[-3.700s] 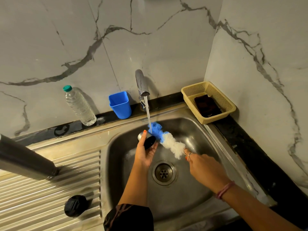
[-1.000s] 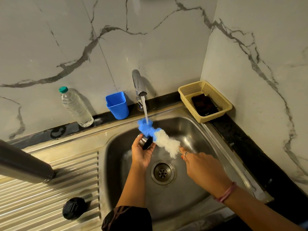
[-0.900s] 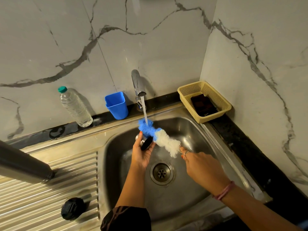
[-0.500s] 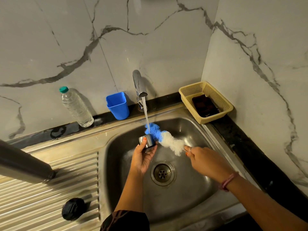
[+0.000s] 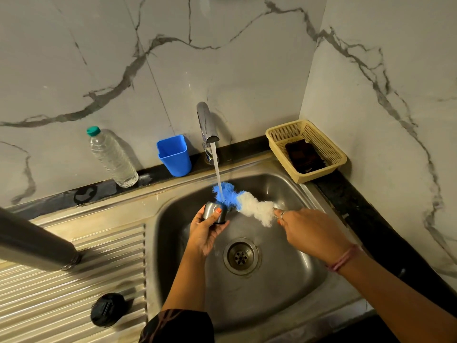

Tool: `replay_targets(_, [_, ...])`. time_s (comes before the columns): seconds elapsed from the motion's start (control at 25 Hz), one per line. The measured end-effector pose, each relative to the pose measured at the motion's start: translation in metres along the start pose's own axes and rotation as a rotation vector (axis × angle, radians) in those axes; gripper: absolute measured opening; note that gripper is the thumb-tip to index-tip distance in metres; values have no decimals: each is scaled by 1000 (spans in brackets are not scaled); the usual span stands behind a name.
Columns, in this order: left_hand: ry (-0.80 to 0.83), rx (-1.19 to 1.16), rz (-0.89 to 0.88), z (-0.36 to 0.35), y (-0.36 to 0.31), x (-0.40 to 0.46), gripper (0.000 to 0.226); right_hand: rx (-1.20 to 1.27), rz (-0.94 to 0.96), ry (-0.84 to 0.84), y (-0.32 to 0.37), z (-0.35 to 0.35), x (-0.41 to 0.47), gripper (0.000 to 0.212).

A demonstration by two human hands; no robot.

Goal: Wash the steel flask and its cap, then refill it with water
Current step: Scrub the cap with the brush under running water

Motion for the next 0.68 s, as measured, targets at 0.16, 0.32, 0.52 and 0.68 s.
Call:
replay_targets(0.16, [21,79,28,-5,4,4,51,15,58,-41,15,1,2,37])
replay_targets(0.32, [14,76,20,-3,3,6,49,9,29,-19,2,4,-3,35])
replay_targets(0.52, [23,164,26,-11,5,7,61,-1,20,-77,16,7,3,36])
replay_targets(0.68, [6,225,-2,-12,-2,11,55,-21,-3,-66,7,12,-8,35])
Point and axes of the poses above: each hand's wrist, its own x-axis towards the middle knuckle, its own z-axis out of the back of the hand, y = z × x, the point moved 6 cm from there along x, towards the middle knuckle, and after that the axes turned 10 degrees about -x, right-handed, at the moved point
